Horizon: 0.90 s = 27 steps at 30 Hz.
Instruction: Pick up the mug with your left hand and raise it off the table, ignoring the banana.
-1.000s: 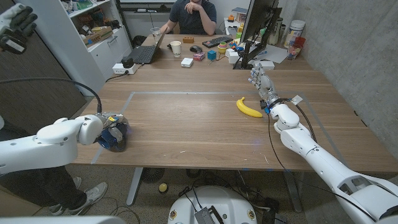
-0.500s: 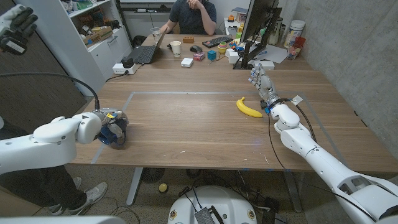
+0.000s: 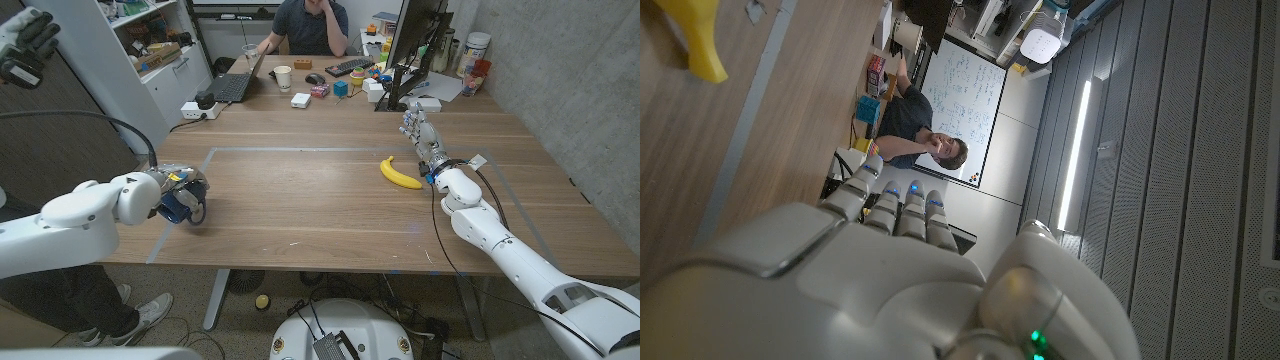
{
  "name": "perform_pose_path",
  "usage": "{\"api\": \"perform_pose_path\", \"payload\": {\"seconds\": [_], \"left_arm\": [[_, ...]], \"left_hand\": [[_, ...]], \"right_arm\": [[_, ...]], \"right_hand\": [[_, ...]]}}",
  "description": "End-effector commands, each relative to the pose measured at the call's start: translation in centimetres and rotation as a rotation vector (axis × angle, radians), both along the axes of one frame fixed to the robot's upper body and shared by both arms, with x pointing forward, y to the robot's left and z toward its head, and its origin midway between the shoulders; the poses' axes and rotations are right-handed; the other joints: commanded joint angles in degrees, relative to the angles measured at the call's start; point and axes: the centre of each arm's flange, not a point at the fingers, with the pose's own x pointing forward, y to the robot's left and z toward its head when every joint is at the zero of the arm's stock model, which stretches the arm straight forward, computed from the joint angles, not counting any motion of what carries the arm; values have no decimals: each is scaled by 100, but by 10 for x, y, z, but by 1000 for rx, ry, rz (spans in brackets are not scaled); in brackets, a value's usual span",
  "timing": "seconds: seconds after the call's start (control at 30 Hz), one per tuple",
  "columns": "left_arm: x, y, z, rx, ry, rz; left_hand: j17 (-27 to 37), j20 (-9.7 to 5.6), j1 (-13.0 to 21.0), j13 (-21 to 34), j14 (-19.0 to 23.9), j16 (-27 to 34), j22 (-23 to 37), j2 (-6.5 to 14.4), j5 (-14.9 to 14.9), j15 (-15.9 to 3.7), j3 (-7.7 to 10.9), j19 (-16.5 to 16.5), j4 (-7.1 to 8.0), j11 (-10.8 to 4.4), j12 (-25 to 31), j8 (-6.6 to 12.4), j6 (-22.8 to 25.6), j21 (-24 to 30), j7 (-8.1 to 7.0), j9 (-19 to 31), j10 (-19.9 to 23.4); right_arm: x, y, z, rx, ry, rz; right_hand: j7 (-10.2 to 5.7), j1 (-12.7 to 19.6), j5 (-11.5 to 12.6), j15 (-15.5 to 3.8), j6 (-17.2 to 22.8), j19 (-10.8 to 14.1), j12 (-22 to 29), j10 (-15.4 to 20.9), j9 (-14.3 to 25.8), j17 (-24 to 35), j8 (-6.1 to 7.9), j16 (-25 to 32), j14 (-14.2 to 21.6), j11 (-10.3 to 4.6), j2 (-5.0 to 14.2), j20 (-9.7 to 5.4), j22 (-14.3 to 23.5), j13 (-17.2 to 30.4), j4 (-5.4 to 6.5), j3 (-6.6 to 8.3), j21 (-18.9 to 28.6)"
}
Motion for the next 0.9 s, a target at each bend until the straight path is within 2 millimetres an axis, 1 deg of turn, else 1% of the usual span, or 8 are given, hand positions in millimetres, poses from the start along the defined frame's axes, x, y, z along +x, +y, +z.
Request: {"api": "perform_pose_path", "payload": {"seconds": [0.03,0.43,0.67,0.9], "left_arm": [[-14,3,21,-62,-72,-38],[-23,4,33,-106,-111,-65],[-29,7,40,-160,-131,-95],[-38,10,50,-222,-168,-140]], "left_hand": [[24,-2159,1300,11,1030,9,23,1363,42,-1765,82,1810,108,15,21,28,83,60,-8,34,69],[34,-2140,1259,11,1134,22,22,1382,41,-1754,75,1865,134,14,21,-8,104,132,1,38,120],[39,-2134,1219,12,1170,16,22,1399,39,-1742,70,1874,157,16,17,-70,21,169,2,41,145],[41,-2128,1190,12,1202,15,22,1410,37,-1736,66,1874,171,22,13,-88,19,191,12,43,160]], "right_arm": [[-1,0,0,1,-8,3],[-1,-1,0,10,-11,6],[-2,-1,0,11,-16,7],[-3,-1,1,9,-22,11]], "right_hand": [[8,-19,45,27,39,41,36,35,32,18,43,14,10,20,5,14,24,20,-3,-33,-23],[10,-19,47,28,31,50,37,39,32,18,40,11,5,13,7,13,25,20,-7,-39,-42],[9,-18,49,30,30,55,37,39,32,18,40,12,9,14,6,12,25,20,-9,-42,-50],[11,-18,50,26,32,57,37,38,32,18,41,13,12,13,6,13,25,20,-10,-45,-59]]}}
